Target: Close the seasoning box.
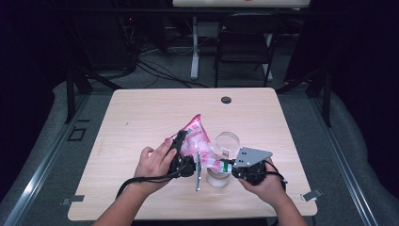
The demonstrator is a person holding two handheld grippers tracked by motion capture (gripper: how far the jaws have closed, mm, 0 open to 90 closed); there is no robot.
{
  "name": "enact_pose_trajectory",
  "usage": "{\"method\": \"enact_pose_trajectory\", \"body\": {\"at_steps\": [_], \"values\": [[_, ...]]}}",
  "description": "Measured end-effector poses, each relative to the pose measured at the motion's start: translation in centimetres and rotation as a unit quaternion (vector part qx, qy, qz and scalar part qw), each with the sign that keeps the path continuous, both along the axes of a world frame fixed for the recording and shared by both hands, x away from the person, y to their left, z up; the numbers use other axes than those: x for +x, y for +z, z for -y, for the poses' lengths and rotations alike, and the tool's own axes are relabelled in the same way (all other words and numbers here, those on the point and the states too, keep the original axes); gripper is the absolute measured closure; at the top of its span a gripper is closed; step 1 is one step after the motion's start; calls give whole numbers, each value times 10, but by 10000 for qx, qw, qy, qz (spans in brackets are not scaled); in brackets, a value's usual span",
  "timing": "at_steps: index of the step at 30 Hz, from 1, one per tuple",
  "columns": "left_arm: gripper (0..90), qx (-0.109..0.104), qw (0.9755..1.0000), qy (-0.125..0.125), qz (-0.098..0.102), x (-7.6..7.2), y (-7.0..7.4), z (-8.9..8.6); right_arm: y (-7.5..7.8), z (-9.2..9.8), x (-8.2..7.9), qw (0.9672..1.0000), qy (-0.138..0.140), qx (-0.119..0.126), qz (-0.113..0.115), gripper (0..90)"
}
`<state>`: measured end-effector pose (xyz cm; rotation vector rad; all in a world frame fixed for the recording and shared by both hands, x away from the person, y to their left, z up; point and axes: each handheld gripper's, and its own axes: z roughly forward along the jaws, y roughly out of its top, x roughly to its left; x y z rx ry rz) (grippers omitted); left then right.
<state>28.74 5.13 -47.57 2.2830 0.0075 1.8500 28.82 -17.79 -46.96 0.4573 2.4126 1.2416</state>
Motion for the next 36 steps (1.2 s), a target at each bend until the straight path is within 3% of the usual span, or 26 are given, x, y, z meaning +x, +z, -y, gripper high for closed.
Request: {"method": "enact_pose_trajectory", "body": {"at_steps": [36], "values": [[632,27,10000,-47,61,0,2,4,-1,3,2,10000,-30,-26,-15,899]]}}
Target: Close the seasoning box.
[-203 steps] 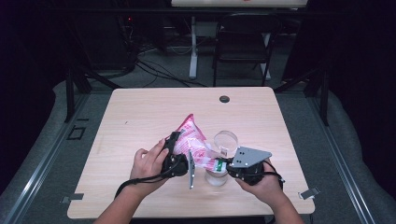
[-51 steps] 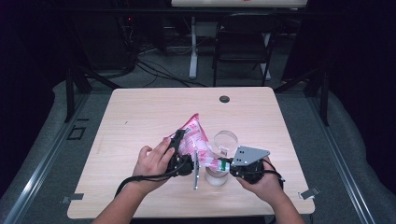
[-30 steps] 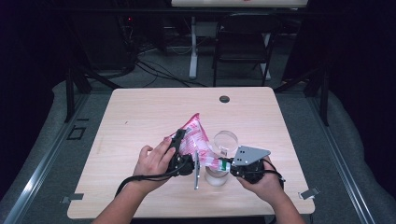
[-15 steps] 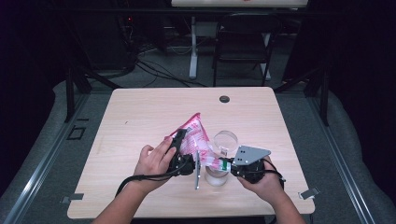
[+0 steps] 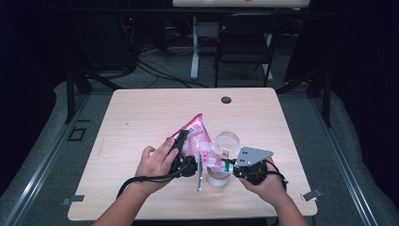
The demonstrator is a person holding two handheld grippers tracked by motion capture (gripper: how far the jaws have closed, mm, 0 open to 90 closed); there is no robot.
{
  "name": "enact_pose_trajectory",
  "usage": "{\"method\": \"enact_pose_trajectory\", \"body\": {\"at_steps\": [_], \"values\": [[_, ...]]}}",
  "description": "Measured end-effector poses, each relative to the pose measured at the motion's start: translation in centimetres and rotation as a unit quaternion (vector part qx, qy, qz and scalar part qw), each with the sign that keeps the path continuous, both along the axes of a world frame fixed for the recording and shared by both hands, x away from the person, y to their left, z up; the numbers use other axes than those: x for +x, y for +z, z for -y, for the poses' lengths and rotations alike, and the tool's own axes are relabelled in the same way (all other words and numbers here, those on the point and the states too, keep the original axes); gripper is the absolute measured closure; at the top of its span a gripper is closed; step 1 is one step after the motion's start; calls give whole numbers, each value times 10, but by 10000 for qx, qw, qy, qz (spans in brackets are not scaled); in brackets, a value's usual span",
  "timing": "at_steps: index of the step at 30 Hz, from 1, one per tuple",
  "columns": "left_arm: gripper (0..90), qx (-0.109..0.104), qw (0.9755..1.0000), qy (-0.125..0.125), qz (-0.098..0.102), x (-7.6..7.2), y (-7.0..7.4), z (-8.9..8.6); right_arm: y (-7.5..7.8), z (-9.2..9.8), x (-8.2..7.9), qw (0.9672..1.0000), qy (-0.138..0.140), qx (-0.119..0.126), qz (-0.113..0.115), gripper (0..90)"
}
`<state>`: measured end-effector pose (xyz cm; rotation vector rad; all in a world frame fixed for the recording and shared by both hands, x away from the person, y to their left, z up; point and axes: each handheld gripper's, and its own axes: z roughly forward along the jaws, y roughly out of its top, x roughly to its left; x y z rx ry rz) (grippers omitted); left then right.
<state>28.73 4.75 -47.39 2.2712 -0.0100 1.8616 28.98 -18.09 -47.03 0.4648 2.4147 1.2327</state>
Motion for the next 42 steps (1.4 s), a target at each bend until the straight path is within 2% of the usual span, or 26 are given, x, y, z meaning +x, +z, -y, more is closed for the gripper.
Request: {"method": "enact_pose_trajectory", "body": {"at_steps": [42], "values": [[635,-8,10000,-19,98,-1,3,3,0,2,1,10000,-34,30,-11,900]]}}
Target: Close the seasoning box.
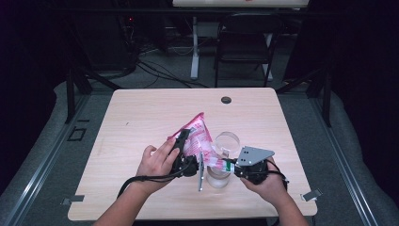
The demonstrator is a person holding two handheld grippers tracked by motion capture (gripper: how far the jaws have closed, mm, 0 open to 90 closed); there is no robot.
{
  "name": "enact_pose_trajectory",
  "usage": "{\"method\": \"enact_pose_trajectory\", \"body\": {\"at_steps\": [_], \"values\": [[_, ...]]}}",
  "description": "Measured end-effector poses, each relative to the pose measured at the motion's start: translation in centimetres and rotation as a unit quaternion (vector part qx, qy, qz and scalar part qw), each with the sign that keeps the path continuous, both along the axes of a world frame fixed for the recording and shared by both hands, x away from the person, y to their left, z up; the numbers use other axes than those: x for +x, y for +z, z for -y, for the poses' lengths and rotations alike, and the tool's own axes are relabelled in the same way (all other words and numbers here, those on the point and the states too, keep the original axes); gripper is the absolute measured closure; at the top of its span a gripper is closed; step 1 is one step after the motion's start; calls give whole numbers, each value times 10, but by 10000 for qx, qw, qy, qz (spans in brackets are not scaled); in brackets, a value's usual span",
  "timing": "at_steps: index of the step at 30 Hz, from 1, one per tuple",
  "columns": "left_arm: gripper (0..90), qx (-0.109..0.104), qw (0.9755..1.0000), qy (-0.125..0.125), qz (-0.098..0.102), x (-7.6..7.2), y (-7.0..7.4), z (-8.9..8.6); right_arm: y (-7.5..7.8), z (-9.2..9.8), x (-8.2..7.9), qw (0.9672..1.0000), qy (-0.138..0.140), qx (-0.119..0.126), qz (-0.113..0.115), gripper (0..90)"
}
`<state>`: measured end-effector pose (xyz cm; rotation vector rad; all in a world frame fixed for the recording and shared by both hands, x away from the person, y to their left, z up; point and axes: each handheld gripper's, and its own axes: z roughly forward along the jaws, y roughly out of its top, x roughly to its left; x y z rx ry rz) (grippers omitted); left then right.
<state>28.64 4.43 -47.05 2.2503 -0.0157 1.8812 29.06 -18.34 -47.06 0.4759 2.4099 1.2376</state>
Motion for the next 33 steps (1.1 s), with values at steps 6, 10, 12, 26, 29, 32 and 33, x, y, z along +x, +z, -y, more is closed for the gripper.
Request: {"method": "enact_pose_trajectory", "body": {"at_steps": [6,10,12,26,29,32,33], "values": [[635,10,10000,-15,14,0,1,1,1,1,0,10000,-13,6,14,900],[635,8,10000,-21,17,0,1,1,1,1,0,10000,-13,6,12,900],[635,7,10000,-20,16,0,1,1,1,1,0,10000,-8,13,7,900],[636,-8,10000,-37,29,0,1,1,1,1,0,10000,-14,8,10,900],[636,-2,10000,-40,35,0,2,1,0,1,0,10000,-13,14,6,900],[636,3,10000,-36,46,-1,2,1,0,1,0,10000,-4,23,-1,900],[636,4,10000,-45,39,-1,2,1,0,1,0,10000,-7,20,4,900]]}}
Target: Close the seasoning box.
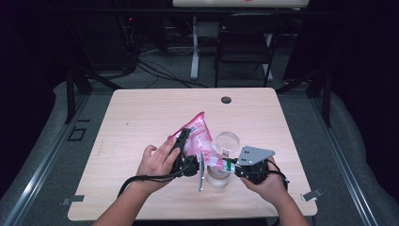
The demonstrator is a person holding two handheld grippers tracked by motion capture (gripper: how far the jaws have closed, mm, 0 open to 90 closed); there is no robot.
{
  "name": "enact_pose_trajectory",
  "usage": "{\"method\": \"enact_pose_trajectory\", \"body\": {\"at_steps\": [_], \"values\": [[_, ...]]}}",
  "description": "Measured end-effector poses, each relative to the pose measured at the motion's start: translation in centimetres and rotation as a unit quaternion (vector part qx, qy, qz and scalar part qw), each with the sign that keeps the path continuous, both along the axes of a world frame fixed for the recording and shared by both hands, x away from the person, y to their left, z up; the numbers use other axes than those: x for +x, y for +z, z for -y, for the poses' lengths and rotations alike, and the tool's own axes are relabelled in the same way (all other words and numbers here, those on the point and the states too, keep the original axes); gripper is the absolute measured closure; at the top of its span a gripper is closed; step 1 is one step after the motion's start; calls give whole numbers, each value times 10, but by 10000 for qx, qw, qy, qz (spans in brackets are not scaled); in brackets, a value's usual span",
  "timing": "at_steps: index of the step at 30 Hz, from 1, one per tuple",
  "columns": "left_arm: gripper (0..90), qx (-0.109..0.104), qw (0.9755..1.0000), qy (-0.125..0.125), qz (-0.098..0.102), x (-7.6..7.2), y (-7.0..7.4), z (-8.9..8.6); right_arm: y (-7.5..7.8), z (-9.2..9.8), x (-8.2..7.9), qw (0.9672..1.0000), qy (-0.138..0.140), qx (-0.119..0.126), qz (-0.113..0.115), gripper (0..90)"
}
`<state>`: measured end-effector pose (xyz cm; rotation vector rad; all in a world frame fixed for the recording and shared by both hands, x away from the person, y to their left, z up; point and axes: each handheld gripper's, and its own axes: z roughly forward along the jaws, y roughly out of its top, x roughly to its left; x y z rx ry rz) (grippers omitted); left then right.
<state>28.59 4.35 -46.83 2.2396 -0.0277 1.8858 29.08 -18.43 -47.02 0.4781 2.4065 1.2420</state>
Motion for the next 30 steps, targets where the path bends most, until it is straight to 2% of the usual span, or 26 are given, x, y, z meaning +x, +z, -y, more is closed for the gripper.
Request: {"method": "enact_pose_trajectory", "body": {"at_steps": [30], "values": [[637,44,10000,-9,39,0,2,1,0,1,0,10000,-18,-15,13,900]]}}
